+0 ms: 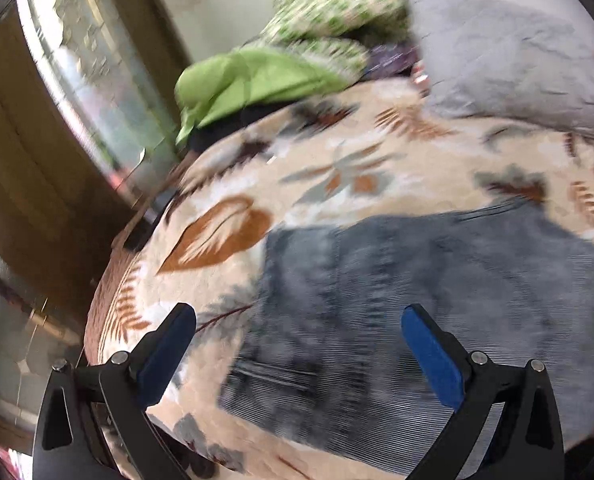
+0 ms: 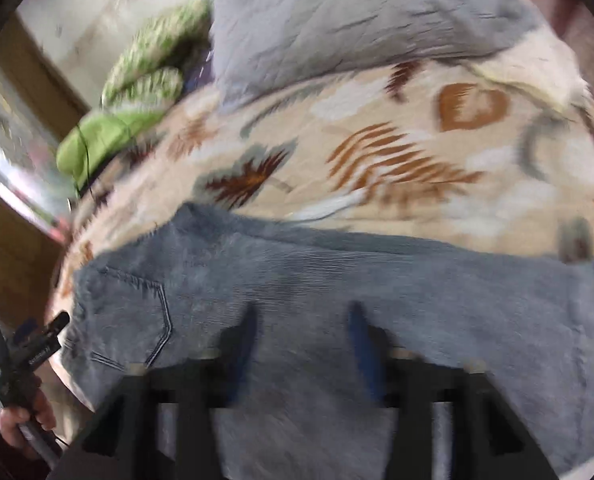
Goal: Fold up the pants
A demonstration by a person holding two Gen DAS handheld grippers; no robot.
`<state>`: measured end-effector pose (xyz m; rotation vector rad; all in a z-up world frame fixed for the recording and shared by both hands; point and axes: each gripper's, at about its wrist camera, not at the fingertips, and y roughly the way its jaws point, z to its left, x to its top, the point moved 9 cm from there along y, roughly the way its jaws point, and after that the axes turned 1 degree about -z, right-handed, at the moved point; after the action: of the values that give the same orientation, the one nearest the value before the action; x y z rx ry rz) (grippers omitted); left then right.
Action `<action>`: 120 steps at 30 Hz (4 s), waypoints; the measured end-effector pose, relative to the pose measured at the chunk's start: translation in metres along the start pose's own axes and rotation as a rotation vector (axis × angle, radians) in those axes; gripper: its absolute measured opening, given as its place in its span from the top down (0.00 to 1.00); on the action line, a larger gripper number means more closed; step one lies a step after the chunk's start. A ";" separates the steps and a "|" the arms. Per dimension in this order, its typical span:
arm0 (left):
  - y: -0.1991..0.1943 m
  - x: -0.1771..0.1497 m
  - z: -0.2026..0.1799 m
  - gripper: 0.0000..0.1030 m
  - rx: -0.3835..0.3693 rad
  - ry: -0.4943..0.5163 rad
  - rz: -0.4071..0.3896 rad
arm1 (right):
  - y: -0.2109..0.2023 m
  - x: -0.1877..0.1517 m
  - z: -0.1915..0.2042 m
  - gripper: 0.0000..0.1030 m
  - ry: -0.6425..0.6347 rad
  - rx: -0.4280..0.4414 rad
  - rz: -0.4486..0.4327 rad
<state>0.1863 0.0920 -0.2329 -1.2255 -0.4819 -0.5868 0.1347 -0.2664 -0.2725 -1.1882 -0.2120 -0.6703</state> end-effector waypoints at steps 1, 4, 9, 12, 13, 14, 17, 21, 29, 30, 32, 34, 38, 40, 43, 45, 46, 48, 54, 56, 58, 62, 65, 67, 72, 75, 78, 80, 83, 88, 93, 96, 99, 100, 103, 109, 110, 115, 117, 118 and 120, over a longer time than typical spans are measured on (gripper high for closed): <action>-0.009 0.004 -0.010 0.00 -0.020 0.015 -0.017 | -0.018 0.001 -0.014 0.34 0.033 0.015 -0.032; -0.040 0.011 -0.045 0.00 -0.082 0.070 -0.057 | -0.059 0.001 -0.052 0.34 0.116 0.019 -0.090; -0.083 0.022 -0.109 0.00 -0.180 0.165 -0.110 | -0.113 -0.013 -0.113 0.34 0.238 0.024 -0.161; -0.106 0.028 -0.146 0.00 -0.227 0.214 -0.140 | -0.142 -0.026 -0.153 0.33 0.303 -0.004 -0.190; -0.112 0.029 -0.155 0.00 -0.239 0.224 -0.148 | -0.148 -0.031 -0.163 0.33 0.320 -0.008 -0.195; -0.120 0.031 -0.167 0.00 -0.255 0.236 -0.160 | -0.152 -0.035 -0.172 0.33 0.333 -0.010 -0.199; -0.136 0.033 -0.191 0.00 -0.282 0.263 -0.186 | -0.157 -0.046 -0.191 0.33 0.366 -0.014 -0.198; -0.147 0.031 -0.213 0.00 -0.307 0.292 -0.196 | -0.152 -0.060 -0.210 0.33 0.406 0.008 -0.181; -0.145 0.026 -0.235 0.00 -0.313 0.322 -0.187 | -0.131 -0.071 -0.214 0.33 0.400 0.028 -0.136; -0.144 0.025 -0.237 0.00 -0.314 0.323 -0.186 | -0.127 -0.072 -0.215 0.33 0.400 0.029 -0.129; -0.144 0.024 -0.239 0.00 -0.316 0.327 -0.183 | -0.124 -0.075 -0.215 0.33 0.403 0.030 -0.121; -0.143 0.023 -0.243 0.00 -0.321 0.332 -0.178 | -0.122 -0.076 -0.216 0.33 0.406 0.033 -0.117; -0.142 0.020 -0.247 0.00 -0.324 0.336 -0.171 | -0.118 -0.079 -0.220 0.33 0.417 0.032 -0.111; -0.142 0.018 -0.248 0.00 -0.324 0.338 -0.167 | -0.117 -0.080 -0.222 0.33 0.425 0.034 -0.108; -0.142 0.016 -0.249 0.00 -0.330 0.338 -0.161 | -0.117 -0.081 -0.225 0.33 0.429 0.031 -0.107; -0.142 0.015 -0.249 0.00 -0.330 0.342 -0.159 | -0.116 -0.082 -0.226 0.33 0.436 0.038 -0.105; -0.142 0.014 -0.249 0.00 -0.330 0.344 -0.159 | -0.116 -0.082 -0.226 0.33 0.440 0.042 -0.105; -0.140 0.012 -0.250 0.00 -0.333 0.344 -0.151 | -0.115 -0.083 -0.227 0.33 0.450 0.051 -0.103; -0.136 -0.003 -0.260 0.00 -0.354 0.381 -0.117 | -0.113 -0.089 -0.234 0.33 0.496 0.074 -0.104; -0.135 -0.008 -0.265 0.00 -0.360 0.396 -0.112 | -0.113 -0.091 -0.237 0.33 0.513 0.085 -0.106; -0.134 -0.011 -0.268 0.00 -0.364 0.405 -0.107 | -0.113 -0.092 -0.239 0.33 0.525 0.094 -0.105; -0.134 -0.013 -0.269 0.00 -0.362 0.406 -0.103 | -0.112 -0.091 -0.240 0.33 0.539 0.119 -0.109; -0.132 -0.013 -0.268 0.00 -0.358 0.401 -0.100 | -0.110 -0.091 -0.240 0.33 0.559 0.144 -0.114; -0.131 -0.015 -0.268 0.00 -0.356 0.403 -0.095 | -0.109 -0.089 -0.237 0.33 0.559 0.160 -0.120; -0.133 -0.019 -0.270 0.00 -0.361 0.412 -0.091 | -0.102 -0.089 -0.239 0.33 0.550 0.131 -0.138; -0.135 -0.021 -0.270 0.00 -0.362 0.416 -0.093 | -0.090 -0.097 -0.245 0.33 0.606 0.163 -0.118; -0.136 -0.022 -0.269 0.00 -0.364 0.411 -0.091 | -0.084 -0.100 -0.241 0.33 0.631 0.225 -0.129; -0.136 -0.023 -0.269 0.00 -0.365 0.411 -0.087 | -0.080 -0.100 -0.236 0.33 0.652 0.275 -0.125; -0.138 -0.023 -0.270 0.00 -0.371 0.413 -0.092 | -0.074 -0.100 -0.229 0.34 0.648 0.266 -0.119; -0.138 -0.023 -0.266 0.00 -0.371 0.407 -0.092 | -0.074 -0.101 -0.232 0.69 0.682 0.254 -0.124; -0.137 -0.021 -0.264 0.00 -0.370 0.398 -0.091 | -0.104 -0.084 -0.215 0.75 0.552 0.158 -0.181; -0.138 -0.020 -0.262 0.00 -0.376 0.391 -0.093 | -0.123 -0.070 -0.200 0.75 0.445 0.085 -0.204; -0.137 -0.020 -0.261 0.00 -0.382 0.383 -0.088 | -0.119 -0.073 -0.201 0.75 0.412 -0.004 -0.154; -0.136 -0.020 -0.261 0.00 -0.383 0.382 -0.086 | -0.114 -0.078 -0.205 0.73 0.422 -0.020 -0.124; -0.135 -0.020 -0.261 0.00 -0.382 0.382 -0.085 | -0.105 -0.094 -0.223 0.63 0.484 -0.071 -0.067; -0.132 -0.019 -0.260 0.00 -0.387 0.372 -0.084 | -0.136 -0.089 -0.249 0.51 0.538 -0.058 -0.162; -0.132 -0.019 -0.260 0.00 -0.387 0.372 -0.083 | -0.141 -0.085 -0.249 0.49 0.540 -0.030 -0.178; -0.133 -0.021 -0.263 0.00 -0.383 0.384 -0.085 | -0.140 -0.073 -0.238 0.45 0.530 0.036 -0.183; -0.132 -0.021 -0.264 0.00 -0.380 0.387 -0.085 | -0.133 -0.071 -0.231 0.45 0.524 0.056 -0.172; -0.132 -0.021 -0.264 0.00 -0.379 0.388 -0.084 | -0.131 -0.071 -0.229 0.45 0.517 0.059 -0.166; -0.130 -0.022 -0.266 0.00 -0.374 0.390 -0.082 | -0.124 -0.071 -0.225 0.45 0.503 0.058 -0.151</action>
<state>0.0929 -0.1895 -0.2248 -1.4046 -0.0927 -0.9938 -0.0361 -0.4700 -0.2953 -0.9198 0.1033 -1.0649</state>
